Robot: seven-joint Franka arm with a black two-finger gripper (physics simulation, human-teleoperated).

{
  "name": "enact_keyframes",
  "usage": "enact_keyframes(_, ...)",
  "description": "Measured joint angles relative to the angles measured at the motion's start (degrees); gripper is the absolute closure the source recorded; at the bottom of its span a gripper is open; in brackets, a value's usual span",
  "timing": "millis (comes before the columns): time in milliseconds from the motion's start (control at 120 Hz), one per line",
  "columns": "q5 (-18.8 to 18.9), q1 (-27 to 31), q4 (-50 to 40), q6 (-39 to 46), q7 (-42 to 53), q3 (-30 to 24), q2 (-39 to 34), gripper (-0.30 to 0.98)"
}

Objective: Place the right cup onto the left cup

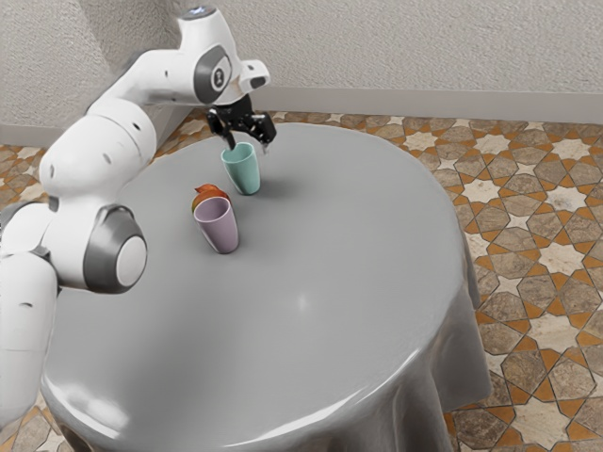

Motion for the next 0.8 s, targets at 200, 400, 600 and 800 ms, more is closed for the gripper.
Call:
enact_keyframes(200, -0.24, 0.62, 2.04, -0.75, -0.25, 0.08, 2.60, 0.02)
enact_keyframes(400, -0.80, 0.67, 2.23, -0.91, -0.45, 0.01, 3.73, 0.03)
enact_keyframes(600, -0.92, 0.62, 2.24, -0.98, -0.60, 0.06, 3.82, 0.26)
enact_keyframes(800, -0.93, 0.61, 2.20, -1.47, -1.01, 0.40, 3.87, 0.58)
